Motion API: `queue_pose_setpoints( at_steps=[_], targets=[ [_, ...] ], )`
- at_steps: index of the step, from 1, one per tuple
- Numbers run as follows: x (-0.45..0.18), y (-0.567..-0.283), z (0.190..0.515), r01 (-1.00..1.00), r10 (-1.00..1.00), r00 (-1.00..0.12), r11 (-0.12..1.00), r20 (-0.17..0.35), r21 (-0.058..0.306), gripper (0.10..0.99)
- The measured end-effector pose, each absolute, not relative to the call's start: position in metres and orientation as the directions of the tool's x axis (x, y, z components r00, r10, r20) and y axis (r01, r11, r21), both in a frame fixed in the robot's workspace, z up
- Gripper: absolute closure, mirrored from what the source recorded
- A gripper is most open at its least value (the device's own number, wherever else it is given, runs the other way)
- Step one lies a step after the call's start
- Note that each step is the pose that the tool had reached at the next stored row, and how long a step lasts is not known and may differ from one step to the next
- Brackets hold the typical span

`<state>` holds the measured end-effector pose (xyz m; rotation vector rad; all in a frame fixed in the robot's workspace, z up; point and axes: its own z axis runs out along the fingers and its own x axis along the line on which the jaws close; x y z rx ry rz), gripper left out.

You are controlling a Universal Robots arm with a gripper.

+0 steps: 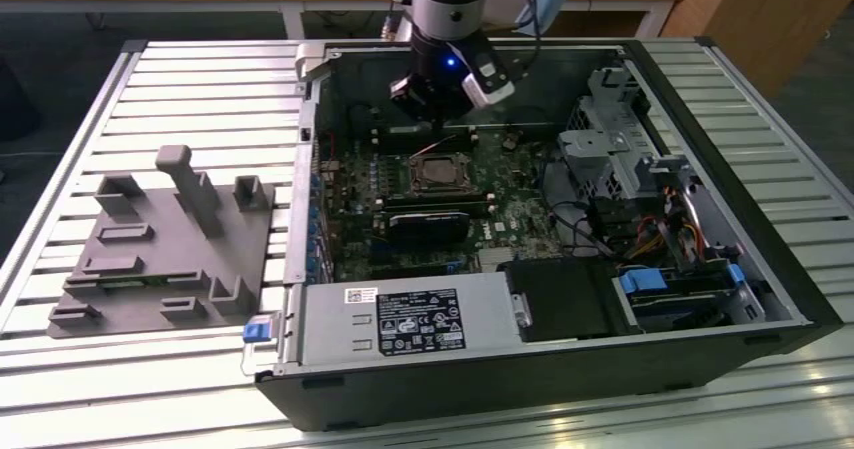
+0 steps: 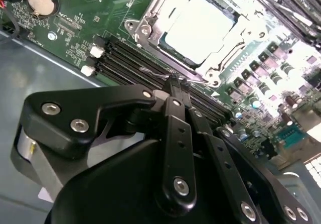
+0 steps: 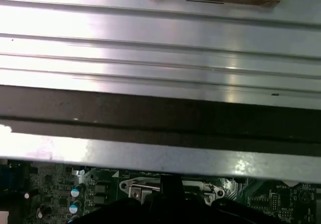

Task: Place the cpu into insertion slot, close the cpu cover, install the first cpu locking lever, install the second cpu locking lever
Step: 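Install the first cpu locking lever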

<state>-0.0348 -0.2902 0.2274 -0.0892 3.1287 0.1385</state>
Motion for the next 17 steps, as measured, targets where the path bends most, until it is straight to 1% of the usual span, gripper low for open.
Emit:
queue_pose_setpoints(
  at_steps=[17],
  targets=[
    [-0.023,-0.286,0.218,-0.057,-0.056,-0.998,0.995,-0.011,0.087,0.980]
  ],
)
